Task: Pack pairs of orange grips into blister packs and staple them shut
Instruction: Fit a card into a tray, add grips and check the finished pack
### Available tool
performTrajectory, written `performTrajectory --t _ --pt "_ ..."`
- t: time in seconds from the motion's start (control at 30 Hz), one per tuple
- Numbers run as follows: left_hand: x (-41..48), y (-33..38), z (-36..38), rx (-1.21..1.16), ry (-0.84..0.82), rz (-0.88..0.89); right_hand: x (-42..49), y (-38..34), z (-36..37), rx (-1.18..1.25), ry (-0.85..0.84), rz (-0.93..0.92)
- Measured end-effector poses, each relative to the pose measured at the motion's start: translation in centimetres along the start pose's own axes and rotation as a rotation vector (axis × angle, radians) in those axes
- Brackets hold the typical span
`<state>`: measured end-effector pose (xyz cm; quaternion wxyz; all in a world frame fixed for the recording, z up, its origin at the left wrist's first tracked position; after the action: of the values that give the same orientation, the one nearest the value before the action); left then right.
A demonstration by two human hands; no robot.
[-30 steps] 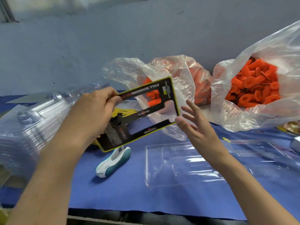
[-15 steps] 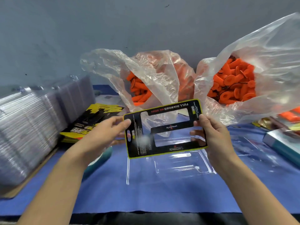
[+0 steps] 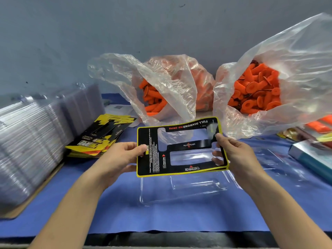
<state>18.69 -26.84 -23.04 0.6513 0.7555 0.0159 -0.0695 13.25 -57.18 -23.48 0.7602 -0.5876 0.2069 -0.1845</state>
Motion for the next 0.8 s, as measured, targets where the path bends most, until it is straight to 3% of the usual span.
performTrajectory --t 0.17,0.23,0.3,0.4,0.47,0.6,0.8 --pt "-0.1 1.0 -0.9 0.050 0.173 0.145 -0.7 0.1 2.0 0.012 -0.093 0.038" --pt "-0.3 1.7 -1.5 0.233 0.333 0.231 -1.2 -0.1 3.6 0.051 -0.149 0.036" --pt "-1.5 3.8 -1.3 0.421 0.479 0.436 -2.1 -0.5 5.6 0.096 -0.217 0.010" --pt "-3.8 6.9 2.1 0.386 0.351 0.740 -4.2 -1.0 8.9 0.145 -0.368 -0.042" --pt "-4.6 7.8 3.5 0.352 0.265 0.818 -5.1 -1.3 10.2 0.191 -0.436 -0.033" --pt "-5.6 8.4 3.5 0.343 0.202 0.885 -5.0 -1.7 10.5 0.264 -0.417 0.020" --pt "-6.5 8.2 3.2 0.640 0.409 1.128 -5.1 -1.7 11.1 0.336 -0.461 0.056"
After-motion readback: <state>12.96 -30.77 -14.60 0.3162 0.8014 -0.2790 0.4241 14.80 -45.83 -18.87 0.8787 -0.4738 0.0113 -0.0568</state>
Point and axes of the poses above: each hand's wrist, its own x-axis towards the middle knuckle, its own z-axis out of the palm, y = z × x, the point moved 7 cm from there along x, towards the middle knuckle, and after that the axes turned 10 degrees about y, right-handed, at the moved point
